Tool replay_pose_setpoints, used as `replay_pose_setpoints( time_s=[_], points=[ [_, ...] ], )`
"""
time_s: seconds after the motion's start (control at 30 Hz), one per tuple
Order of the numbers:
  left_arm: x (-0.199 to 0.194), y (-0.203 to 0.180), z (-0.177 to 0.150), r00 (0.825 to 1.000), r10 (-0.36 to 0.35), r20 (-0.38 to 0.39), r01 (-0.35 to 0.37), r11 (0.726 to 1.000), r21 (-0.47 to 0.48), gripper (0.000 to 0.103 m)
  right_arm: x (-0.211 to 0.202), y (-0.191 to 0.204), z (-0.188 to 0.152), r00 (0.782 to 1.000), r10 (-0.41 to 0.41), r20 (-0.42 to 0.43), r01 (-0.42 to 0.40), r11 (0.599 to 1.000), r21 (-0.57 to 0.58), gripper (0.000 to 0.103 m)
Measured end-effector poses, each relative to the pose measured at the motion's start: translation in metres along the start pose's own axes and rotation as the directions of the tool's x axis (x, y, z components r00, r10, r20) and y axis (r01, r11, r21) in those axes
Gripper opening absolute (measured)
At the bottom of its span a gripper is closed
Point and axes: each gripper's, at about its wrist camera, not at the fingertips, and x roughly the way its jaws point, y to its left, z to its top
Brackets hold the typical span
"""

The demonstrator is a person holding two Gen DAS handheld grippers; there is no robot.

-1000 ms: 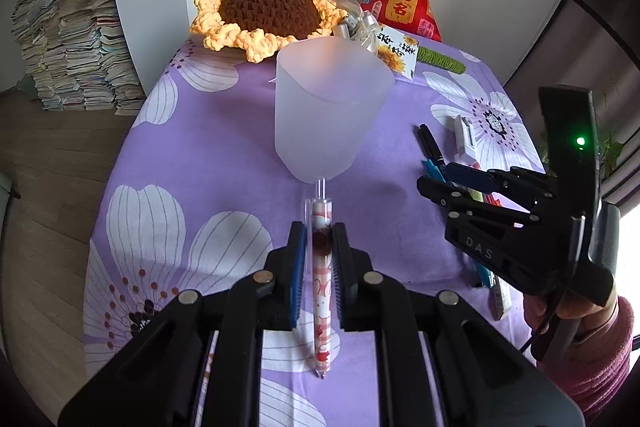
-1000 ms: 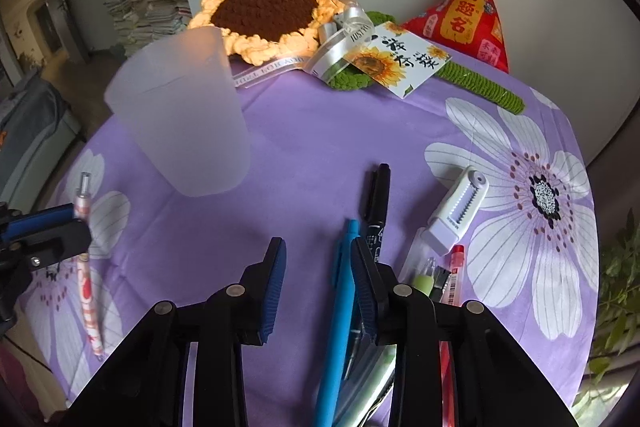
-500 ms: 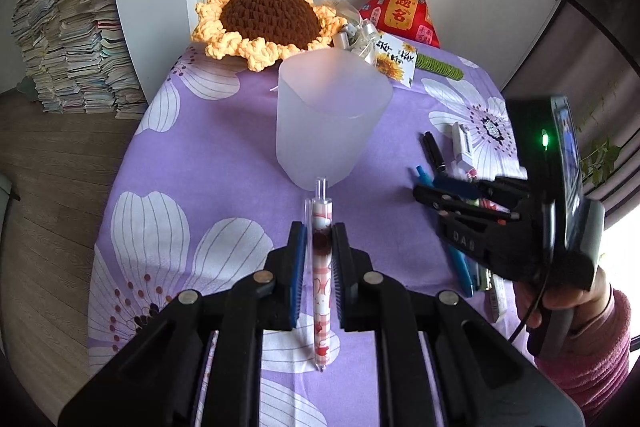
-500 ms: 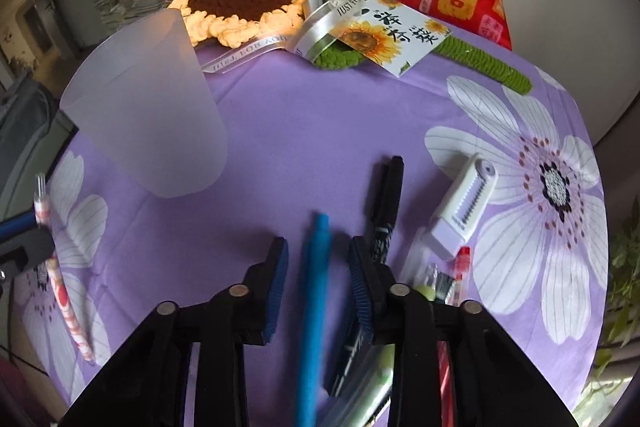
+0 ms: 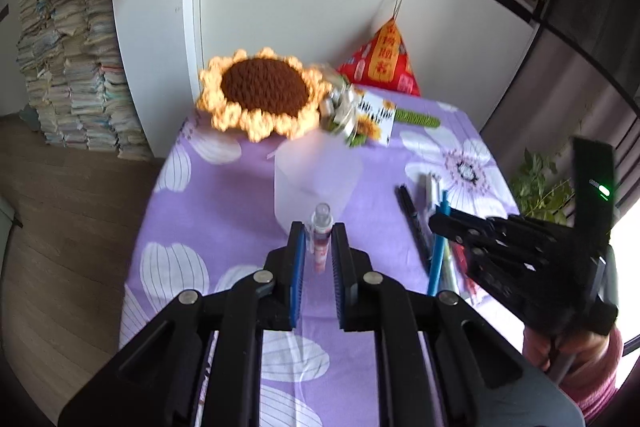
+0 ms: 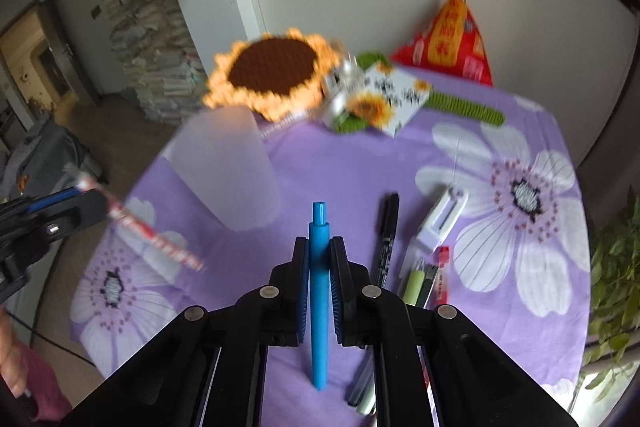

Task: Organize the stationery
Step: 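Lift the pink pen with the left gripper while the right gripper grasps the blue pen, then drop the pink pen into the frosted cup with the left gripper while the right gripper inserts the blue pen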

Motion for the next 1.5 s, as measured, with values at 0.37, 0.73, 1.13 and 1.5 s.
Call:
replay_pose_setpoints(
  time_s=[0.37, 0.73, 1.13, 1.5],
  points=[
    [-0.02, -0.007, 0.048, 0.995, 0.005, 0.095, -0.008, 0.999, 0.032, 0.011, -0.059, 0.008, 0.008, 0.988, 0.005, 0.152, -0.005, 1.0, 0.003, 0.011],
    [0.004, -0.006, 0.078, 0.991, 0.07, 0.118, -0.074, 0.997, 0.033, 0.011, -0.072, 0.009, 0.017, 0.981, 0.005, 0.194, -0.008, 1.0, 0.014, 0.011],
    [0.011, 0.034, 0.056, 0.994, 0.078, 0.071, -0.073, 0.995, -0.07, 0.01, -0.065, 0.029, 0.075, 0.96, 0.062, 0.273, -0.057, 0.998, -0.025, 0.011],
    [0.014, 0.05, 0.024, 0.998, 0.055, 0.042, -0.052, 0.995, -0.089, 0.01, -0.031, 0.067, 0.116, 0.942, 0.058, 0.329, -0.022, 0.993, -0.113, 0.011]
  ],
)
